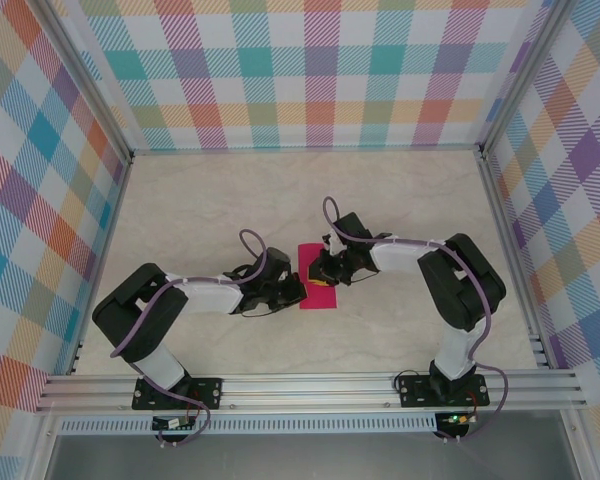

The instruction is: Fold a paper plane with a square sheet of paper (pick it up from the middle)

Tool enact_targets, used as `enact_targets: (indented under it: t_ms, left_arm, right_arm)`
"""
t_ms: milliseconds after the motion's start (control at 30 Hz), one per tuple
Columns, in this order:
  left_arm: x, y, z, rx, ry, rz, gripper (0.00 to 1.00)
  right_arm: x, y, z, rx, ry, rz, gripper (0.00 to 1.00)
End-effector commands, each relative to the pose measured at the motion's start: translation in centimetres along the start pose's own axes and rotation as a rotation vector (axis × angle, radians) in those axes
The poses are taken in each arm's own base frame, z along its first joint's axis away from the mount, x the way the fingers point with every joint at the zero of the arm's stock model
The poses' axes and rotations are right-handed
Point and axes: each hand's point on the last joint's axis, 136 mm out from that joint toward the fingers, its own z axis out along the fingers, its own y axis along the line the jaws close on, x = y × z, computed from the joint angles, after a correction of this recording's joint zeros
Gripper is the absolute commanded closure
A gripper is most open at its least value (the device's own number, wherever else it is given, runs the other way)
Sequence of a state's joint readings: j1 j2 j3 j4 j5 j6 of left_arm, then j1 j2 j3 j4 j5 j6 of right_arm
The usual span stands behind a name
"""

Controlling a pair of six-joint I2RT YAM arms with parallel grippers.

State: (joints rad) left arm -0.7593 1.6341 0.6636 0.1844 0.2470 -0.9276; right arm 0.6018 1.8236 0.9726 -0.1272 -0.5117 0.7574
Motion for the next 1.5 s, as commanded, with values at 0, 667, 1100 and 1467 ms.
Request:
enact_targets:
  t_ms: [0, 667, 1100, 1467]
  left_arm:
    - [0.8, 1.7, 0.1, -0.062, 0.009, -0.01, 0.97]
    - [2.6, 5.3, 0.3, -0.206, 0.079, -0.054, 0.99]
    - [2.5, 4.9, 0.4, -0.197, 0.076, -0.064, 0.99]
    - [2.6, 5.3, 0.6, -0.217, 0.083, -0.098, 0.99]
  right_arm:
    - [1.1, -0.7, 0.6, -0.014, 0.056, -0.031, 0.86]
    - [-3.1, -4.5, -1.0, 0.101, -0.039, 0.009, 0.87]
    - [-2.7, -3.7, -6.2, 0.115, -0.118, 0.091, 0.63]
    - [4.5, -4.7, -6.0, 0.116, 0.048, 0.241, 0.52]
